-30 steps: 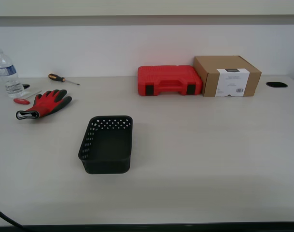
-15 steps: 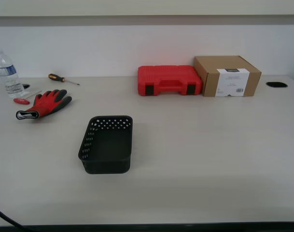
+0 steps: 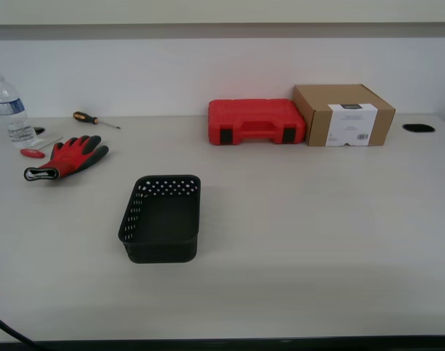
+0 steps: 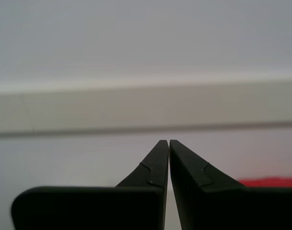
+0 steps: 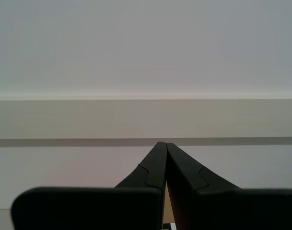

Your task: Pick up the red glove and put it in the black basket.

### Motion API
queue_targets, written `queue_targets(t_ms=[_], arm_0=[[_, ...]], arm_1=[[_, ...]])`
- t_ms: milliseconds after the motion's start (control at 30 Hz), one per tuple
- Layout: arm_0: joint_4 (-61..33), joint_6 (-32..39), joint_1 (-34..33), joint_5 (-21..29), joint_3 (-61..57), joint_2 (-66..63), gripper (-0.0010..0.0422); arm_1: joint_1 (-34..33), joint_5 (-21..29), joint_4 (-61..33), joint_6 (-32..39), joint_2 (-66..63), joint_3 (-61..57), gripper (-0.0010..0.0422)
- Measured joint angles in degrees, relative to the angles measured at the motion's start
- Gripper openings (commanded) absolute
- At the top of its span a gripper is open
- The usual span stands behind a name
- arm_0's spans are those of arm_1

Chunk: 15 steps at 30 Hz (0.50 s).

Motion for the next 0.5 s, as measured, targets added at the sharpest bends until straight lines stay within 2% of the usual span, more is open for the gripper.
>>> queue_targets(t_ms=[100,233,300,433,500], arm_0=[[0.0,0.0,0.02,0.0,0.0,0.0,0.0],[-0.02,0.0,0.02,0.0,0.0,0.0,0.0],[-0.02,0.0,-0.02,0.0,0.0,0.0,0.0],[-0.04,0.0,-0.02,0.0,0.0,0.0,0.0],[-0.07,0.0,0.02,0.0,0.0,0.0,0.0]], arm_1=[[0.13,-0.92,-9.77,1.55,6.21,5.14,0.0],[0.26,-0.92,-16.35,2.62,17.88,11.91,0.0],[0.61,-2.01,-19.06,5.64,24.22,15.63,0.0],[1.57,-7.3,-27.82,14.25,34.97,23.12,0.0],[2.73,-4.46,-30.95,13.2,39.19,26.58,0.0]])
